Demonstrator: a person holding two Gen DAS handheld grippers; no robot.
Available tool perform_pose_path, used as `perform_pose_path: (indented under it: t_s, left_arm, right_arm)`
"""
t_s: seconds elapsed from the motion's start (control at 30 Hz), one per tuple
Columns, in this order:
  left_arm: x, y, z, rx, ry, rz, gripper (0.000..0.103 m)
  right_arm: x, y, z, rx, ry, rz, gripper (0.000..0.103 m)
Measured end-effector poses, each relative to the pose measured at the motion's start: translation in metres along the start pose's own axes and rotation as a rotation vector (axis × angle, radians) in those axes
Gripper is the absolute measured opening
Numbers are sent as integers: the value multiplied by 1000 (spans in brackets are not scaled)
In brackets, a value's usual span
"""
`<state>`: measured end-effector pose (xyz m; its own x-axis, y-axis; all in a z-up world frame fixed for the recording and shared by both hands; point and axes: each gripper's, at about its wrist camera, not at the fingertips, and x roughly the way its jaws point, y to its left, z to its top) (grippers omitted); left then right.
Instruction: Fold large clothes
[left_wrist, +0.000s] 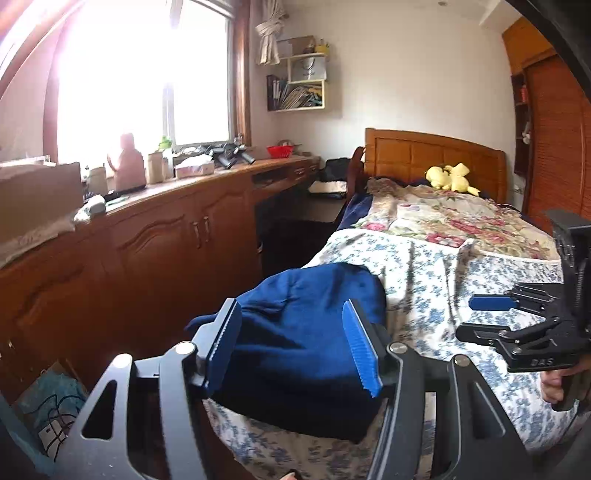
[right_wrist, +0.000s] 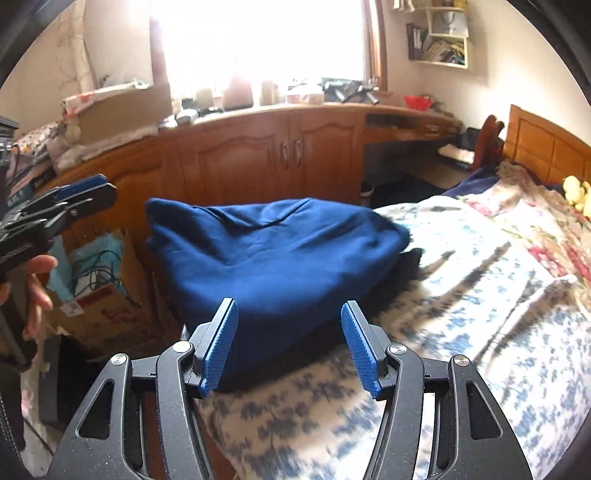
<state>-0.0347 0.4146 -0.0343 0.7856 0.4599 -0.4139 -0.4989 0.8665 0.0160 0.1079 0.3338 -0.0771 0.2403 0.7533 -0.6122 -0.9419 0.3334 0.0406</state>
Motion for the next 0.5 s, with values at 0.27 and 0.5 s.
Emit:
perform_pose_path:
  t_s: [0.27, 0.5]
  left_arm:
    - [-18, -67, 5, 14, -3, -63, 56]
    - [-19, -114, -5, 4, 47, -152, 57]
  right_arm:
    - [-83, -25, -30, 18, -55, -64, 60]
    - [-131, -48, -57, 59, -90, -114, 66]
